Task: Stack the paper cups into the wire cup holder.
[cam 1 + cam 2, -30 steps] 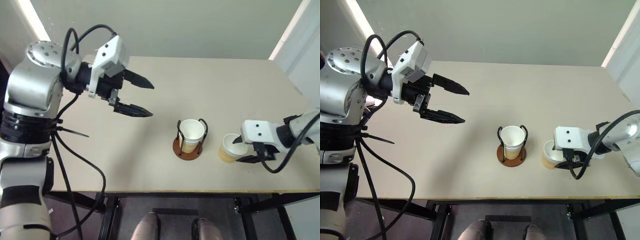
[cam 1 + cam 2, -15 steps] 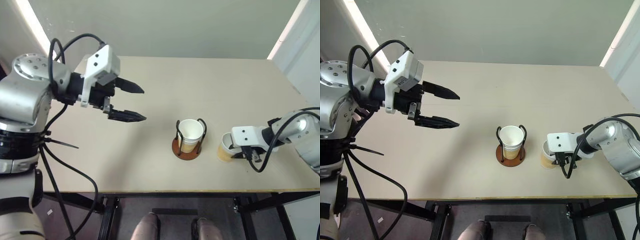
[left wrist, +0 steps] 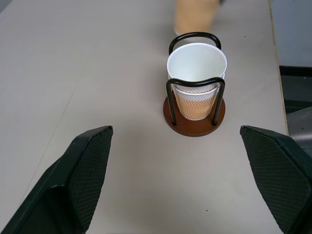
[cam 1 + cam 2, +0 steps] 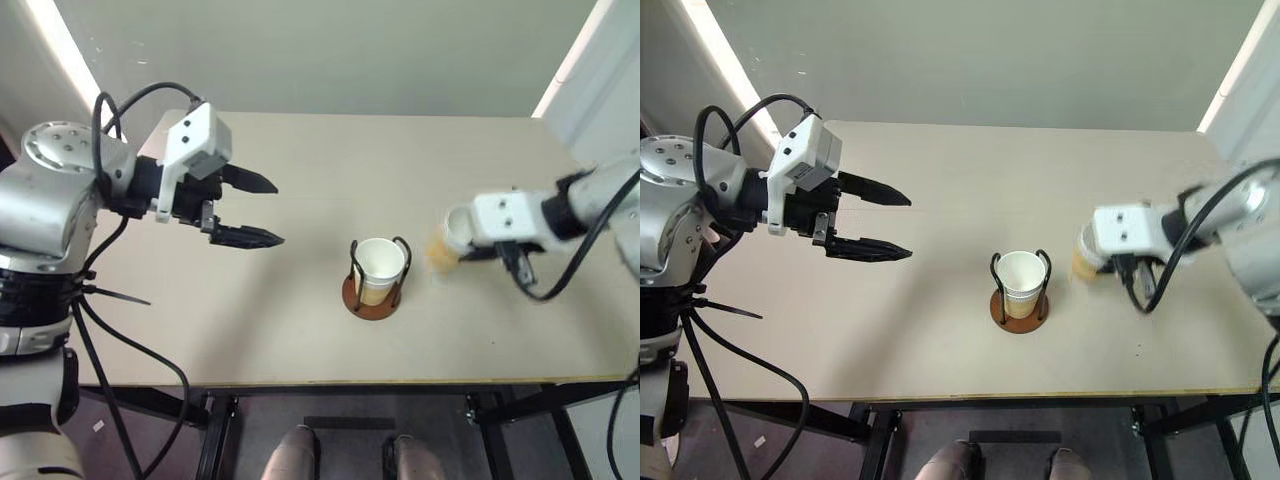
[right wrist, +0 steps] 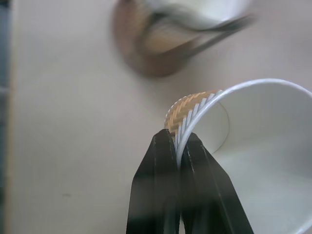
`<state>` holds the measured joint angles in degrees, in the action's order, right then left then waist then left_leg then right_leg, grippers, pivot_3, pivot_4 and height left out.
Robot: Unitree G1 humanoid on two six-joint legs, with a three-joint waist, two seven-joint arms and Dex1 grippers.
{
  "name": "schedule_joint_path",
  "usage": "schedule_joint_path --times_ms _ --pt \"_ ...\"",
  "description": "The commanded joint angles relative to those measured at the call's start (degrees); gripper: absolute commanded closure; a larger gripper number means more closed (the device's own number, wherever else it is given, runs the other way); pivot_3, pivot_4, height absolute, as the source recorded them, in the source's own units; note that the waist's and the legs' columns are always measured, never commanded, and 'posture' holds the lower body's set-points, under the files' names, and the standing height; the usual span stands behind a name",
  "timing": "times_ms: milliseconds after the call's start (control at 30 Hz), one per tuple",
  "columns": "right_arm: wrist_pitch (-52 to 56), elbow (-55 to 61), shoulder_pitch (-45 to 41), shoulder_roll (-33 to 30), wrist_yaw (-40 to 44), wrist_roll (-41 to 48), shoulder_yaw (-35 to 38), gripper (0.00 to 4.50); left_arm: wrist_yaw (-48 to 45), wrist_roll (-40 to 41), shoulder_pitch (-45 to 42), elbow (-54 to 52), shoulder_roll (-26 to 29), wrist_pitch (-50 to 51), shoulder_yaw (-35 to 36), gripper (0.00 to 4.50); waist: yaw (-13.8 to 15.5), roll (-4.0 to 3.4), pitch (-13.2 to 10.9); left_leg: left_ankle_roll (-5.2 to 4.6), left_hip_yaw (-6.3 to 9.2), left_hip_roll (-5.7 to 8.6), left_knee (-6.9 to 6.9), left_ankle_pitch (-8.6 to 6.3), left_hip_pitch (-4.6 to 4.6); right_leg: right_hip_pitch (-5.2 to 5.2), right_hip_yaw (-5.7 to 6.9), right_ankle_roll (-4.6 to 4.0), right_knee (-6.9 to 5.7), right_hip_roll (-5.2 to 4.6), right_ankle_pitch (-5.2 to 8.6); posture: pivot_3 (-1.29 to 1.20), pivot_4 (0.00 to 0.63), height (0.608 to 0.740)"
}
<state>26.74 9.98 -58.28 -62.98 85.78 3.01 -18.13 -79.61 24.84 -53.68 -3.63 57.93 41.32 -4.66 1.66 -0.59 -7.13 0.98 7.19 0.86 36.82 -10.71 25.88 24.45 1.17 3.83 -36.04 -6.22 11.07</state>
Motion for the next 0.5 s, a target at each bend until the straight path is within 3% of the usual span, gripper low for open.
schedule_joint_path --times_ms 33,200,500 --pt "-2.18 -1.35 -8.20 2.52 1.96 -0.07 1.20 4.43 0.11 0.06 -0.94 0.17 -0.02 -1.32 1.14 0.00 -0.12 0.05 0.02 0.00 0.04 -0.02 -0.14 0.00 -0.05 -0.01 0.05 -0.08 0.00 0.01 0.04 0.00 0.150 0.740" --pt "-4.76 -3.71 -14.24 7.64 3.30 -1.00 -1.10 4.43 -0.11 -0.35 -1.54 1.01 -0.71 -2.07 0.53 0.00 -0.15 0.07 0.03 0.22 0.22 -0.10 -0.39 0.10 -0.09 0.01 0.26 -0.37 -0.07 0.04 0.21 0.00 0.150 0.740" --pt "-7.81 -1.66 -13.22 11.83 6.55 -0.44 -3.29 4.43 -0.62 -0.07 -0.46 0.04 0.24 -1.94 0.76 0.00 -0.08 0.07 0.03 0.63 0.23 -0.08 -0.53 0.33 0.00 0.08 0.29 -0.46 0.01 0.04 0.26 0.00 0.150 0.740"
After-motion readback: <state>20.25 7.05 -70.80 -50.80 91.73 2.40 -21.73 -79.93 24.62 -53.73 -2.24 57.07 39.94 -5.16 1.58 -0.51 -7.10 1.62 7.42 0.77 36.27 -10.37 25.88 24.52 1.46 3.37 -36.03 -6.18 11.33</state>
